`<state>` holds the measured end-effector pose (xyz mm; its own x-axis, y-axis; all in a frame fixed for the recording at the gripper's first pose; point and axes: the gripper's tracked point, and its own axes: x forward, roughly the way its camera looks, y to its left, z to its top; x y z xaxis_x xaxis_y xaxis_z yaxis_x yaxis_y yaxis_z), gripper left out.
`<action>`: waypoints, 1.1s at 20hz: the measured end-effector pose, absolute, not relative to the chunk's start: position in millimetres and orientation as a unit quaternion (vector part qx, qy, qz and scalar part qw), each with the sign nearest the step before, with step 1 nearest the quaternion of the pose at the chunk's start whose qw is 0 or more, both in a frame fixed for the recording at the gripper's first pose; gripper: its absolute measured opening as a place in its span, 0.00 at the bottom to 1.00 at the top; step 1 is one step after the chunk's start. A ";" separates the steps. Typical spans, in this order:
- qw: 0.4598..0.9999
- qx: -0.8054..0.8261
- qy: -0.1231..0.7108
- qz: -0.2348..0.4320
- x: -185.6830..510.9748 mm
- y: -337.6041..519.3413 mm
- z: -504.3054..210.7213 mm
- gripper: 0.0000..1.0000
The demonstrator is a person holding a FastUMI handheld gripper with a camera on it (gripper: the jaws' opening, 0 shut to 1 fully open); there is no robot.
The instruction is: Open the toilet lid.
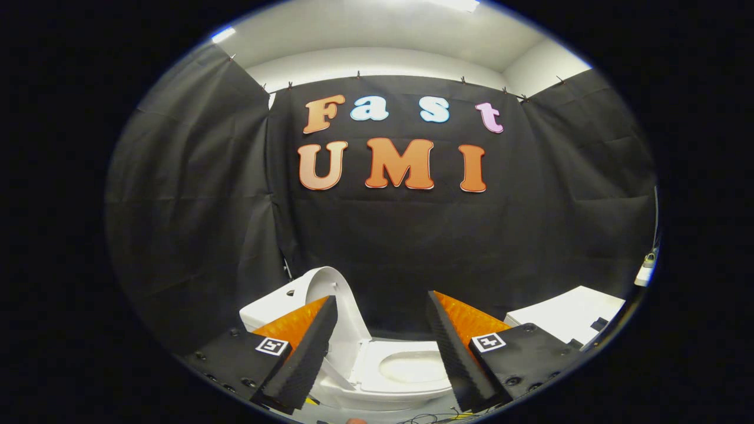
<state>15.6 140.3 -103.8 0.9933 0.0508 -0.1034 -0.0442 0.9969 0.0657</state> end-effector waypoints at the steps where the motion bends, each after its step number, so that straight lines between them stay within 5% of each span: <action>1: 0.998 0.035 0.052 0.023 10.2 136.2 -97.8 0.97; 22: 0.998 0.051 0.035 0.006 -2.3 111.2 -70.1 0.97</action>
<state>-2.3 111.2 -70.1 0.9975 0.0148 -0.0684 -0.0078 0.9947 0.1021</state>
